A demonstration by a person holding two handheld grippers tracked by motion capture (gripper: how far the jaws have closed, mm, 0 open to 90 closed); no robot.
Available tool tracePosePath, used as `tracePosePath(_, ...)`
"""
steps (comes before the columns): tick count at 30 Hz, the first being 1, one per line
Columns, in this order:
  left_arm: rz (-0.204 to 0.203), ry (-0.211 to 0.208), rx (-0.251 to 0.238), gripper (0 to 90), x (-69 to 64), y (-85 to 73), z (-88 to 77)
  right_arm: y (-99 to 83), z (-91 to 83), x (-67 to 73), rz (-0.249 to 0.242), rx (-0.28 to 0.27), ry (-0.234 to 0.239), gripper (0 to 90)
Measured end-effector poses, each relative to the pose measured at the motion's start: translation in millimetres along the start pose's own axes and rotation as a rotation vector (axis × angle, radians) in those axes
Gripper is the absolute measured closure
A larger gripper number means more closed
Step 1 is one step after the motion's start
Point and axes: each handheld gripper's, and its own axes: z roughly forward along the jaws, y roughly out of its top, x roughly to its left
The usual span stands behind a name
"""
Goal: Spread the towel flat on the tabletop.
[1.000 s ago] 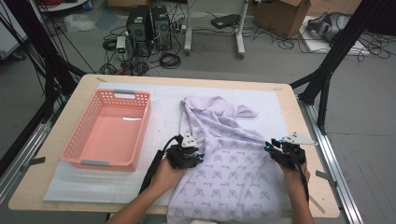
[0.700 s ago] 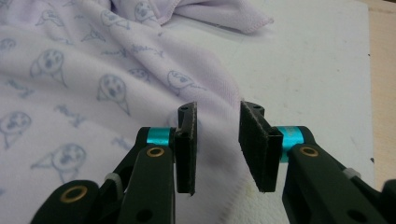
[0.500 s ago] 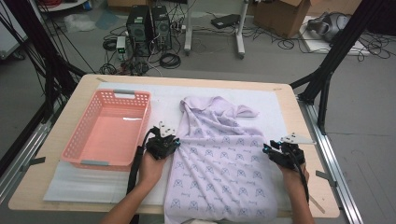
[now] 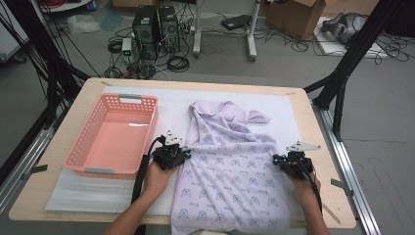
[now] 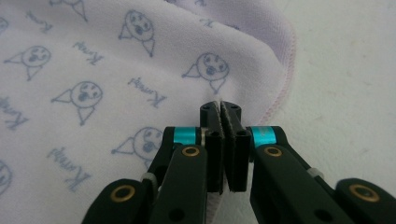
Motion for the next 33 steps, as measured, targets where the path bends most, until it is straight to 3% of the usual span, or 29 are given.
tracePosePath(5,-0.097,0.060,-0.066,76.6,8.3,1.7,-0.8,7.5,8.7,0.0,-0.022,-0.023,-0.091,88.8)
tracePosePath(9,-0.097,0.126,-0.105,76.9,8.2,8.3,7.4,20.7,21.0,-1.3,-0.049,-0.031,-0.197,88.8)
tracePosePath(11,-0.120,0.128,-0.095,76.9,12.3,11.7,13.2,29.4,25.5,-2.7,-0.048,-0.050,-0.236,88.8)
tracePosePath(15,-0.154,0.143,-0.088,71.3,17.6,14.7,19.8,40.2,34.6,-7.2,-0.041,-0.038,-0.254,88.1)
tracePosePath(17,-0.156,0.112,-0.083,62.7,18.9,13.9,18.7,39.5,38.8,-6.3,-0.028,-0.021,-0.238,81.8)
tracePosePath(18,-0.137,0.094,-0.066,58.4,18.5,13.1,17.7,38.5,39.4,-4.8,-0.033,-0.008,-0.237,74.4)
tracePosePath(20,-0.104,0.057,-0.033,48.5,16.1,10.0,14.7,34.4,35.3,-2.8,-0.022,-0.033,-0.206,63.4)
tracePosePath(22,-0.088,0.031,-0.031,45.9,12.3,5.8,8.8,29.7,26.1,-1.5,-0.001,-0.074,-0.176,60.3)
tracePosePath(24,-0.068,0.010,0.001,44.2,7.2,3.3,5.2,24.1,15.4,0.8,-0.004,-0.094,-0.157,58.6)
tracePosePath(26,-0.027,0.022,0.012,44.5,1.4,-0.8,-0.6,17.1,5.8,4.0,-0.008,-0.094,-0.124,57.3)
tracePosePath(29,-0.002,0.035,0.001,44.7,-5.8,-11.0,-9.2,2.6,-5.9,11.2,-0.043,-0.079,-0.101,56.5)
tracePosePath(31,-0.002,0.036,0.000,44.9,-8.6,-16.6,-16.4,-8.7,-12.4,14.3,-0.055,-0.066,-0.100,55.5)
tracePosePath(33,-0.022,0.029,-0.004,44.9,-11.7,-22.3,-22.9,-19.7,-19.7,14.2,-0.036,-0.065,-0.095,55.1)
